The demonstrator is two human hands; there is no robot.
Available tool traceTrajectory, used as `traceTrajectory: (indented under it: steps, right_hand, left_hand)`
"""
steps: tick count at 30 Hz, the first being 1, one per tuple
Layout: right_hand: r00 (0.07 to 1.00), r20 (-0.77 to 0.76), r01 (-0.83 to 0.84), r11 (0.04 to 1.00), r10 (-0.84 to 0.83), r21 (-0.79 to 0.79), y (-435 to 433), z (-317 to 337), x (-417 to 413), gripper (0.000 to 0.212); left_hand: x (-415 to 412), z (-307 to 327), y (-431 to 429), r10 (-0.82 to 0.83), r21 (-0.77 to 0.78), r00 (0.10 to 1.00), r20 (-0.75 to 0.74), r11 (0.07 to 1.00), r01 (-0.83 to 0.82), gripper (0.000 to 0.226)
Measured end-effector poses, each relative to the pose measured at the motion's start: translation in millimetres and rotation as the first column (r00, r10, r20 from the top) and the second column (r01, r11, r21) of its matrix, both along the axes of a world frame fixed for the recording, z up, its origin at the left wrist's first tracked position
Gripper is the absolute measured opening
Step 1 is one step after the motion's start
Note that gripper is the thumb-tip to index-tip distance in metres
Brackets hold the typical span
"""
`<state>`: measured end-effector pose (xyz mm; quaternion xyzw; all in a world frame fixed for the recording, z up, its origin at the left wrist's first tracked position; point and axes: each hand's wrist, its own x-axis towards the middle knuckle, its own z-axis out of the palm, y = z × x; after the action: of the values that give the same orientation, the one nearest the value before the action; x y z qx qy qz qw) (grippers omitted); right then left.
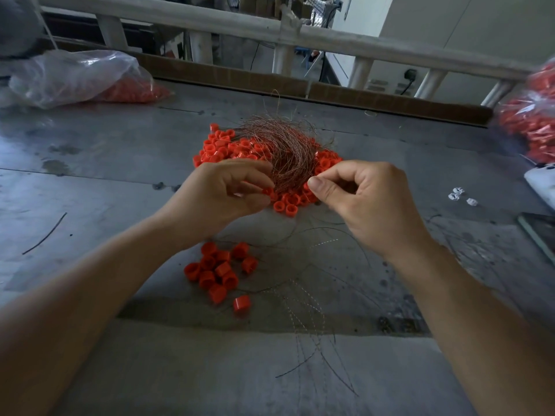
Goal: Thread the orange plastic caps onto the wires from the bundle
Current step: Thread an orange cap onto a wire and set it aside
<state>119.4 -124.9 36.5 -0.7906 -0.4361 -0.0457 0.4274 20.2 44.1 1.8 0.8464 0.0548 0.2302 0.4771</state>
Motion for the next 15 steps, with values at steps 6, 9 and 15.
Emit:
traceTrajectory:
  steps: [6, 9, 15]
  right_hand:
    - [0.999, 0.014, 0.044, 0.998, -0.045, 0.04, -1, 0, 3, 0.013]
    - [0.998, 0.01, 0.054, 0.998, -0.055, 0.038, -1, 0, 5, 0.014]
    - [0.999, -0.005, 0.043, 0.999, -0.043, 0.026, 0, -2, 7, 0.014]
  left_hand:
    - [1, -1, -1, -0.009, 0.014, 0.999, -0.036, 1.0, 0.01, 0.034]
    - [1, -1, -1, 0.055, 0.052, 0.997, -0.051, 0.997, -0.052, 0.032]
    - [-10, 8, -4, 0.063, -0.006, 0.998, -0.028, 0.998, -0.063, 0.025]
